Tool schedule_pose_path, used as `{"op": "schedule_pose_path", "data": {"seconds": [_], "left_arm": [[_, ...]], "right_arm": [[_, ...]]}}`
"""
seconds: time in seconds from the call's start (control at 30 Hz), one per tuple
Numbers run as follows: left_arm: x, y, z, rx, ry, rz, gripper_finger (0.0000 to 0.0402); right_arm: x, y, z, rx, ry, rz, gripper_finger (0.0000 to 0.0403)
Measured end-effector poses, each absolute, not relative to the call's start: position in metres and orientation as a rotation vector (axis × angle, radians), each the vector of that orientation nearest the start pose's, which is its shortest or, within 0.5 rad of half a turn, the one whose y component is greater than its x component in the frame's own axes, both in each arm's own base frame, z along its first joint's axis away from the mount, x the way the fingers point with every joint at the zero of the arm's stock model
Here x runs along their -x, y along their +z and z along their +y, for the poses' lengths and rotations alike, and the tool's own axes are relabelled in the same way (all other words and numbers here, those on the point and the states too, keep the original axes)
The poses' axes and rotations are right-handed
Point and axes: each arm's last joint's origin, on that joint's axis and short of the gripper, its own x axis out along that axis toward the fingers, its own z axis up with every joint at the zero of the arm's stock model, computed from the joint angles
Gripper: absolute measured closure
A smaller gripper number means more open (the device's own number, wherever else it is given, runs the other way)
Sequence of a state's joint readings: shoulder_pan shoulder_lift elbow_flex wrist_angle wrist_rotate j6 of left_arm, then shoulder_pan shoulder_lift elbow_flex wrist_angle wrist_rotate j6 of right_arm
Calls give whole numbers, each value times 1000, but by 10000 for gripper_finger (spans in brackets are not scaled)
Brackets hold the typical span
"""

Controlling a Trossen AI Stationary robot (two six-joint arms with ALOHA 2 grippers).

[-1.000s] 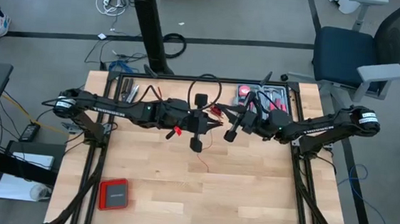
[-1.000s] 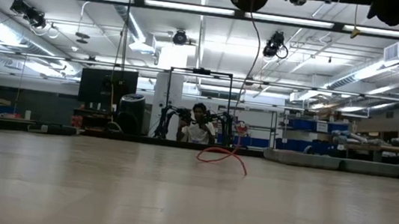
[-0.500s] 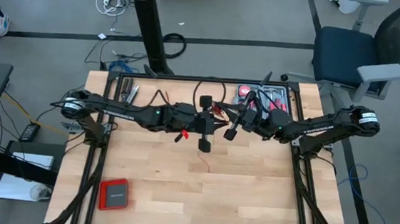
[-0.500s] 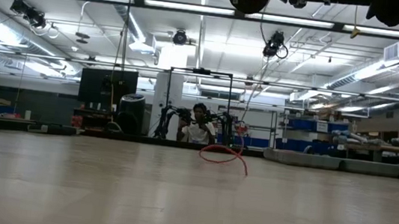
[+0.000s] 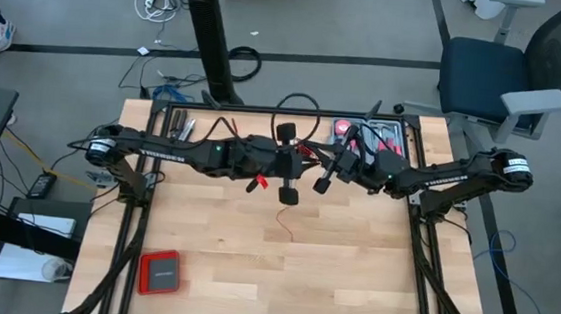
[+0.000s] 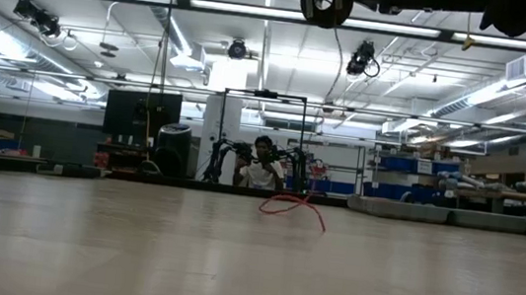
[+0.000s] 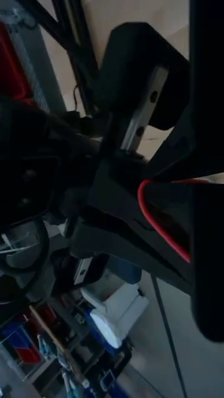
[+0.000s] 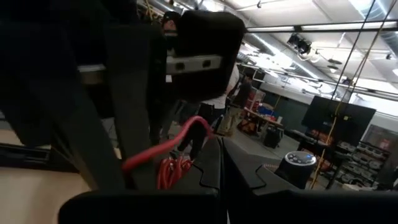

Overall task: Coil cords
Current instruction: Coil the red cable wire onto the black spool

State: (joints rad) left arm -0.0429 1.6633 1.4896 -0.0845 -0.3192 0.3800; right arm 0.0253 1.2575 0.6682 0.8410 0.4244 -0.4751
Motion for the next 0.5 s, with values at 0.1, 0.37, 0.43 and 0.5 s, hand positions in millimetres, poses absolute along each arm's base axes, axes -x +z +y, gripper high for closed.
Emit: {"op": "schedule_pose_path", "data": {"seconds": [0.1,0.37,0.43,0.5], "left_arm": [[-387,363,-9,-428,224,329,394],[-394,351,-5,-351,173,388,394],[-395,349,-5,-339,175,395,394],[-398,347,-5,-328,180,384,394]], "right_arm": [[-267,292,-6,411,-442,-148,403],[-266,296,-5,412,-423,-199,403],[-266,296,-5,412,-422,-196,403],[-266,296,-4,412,-418,-199,403]]}}
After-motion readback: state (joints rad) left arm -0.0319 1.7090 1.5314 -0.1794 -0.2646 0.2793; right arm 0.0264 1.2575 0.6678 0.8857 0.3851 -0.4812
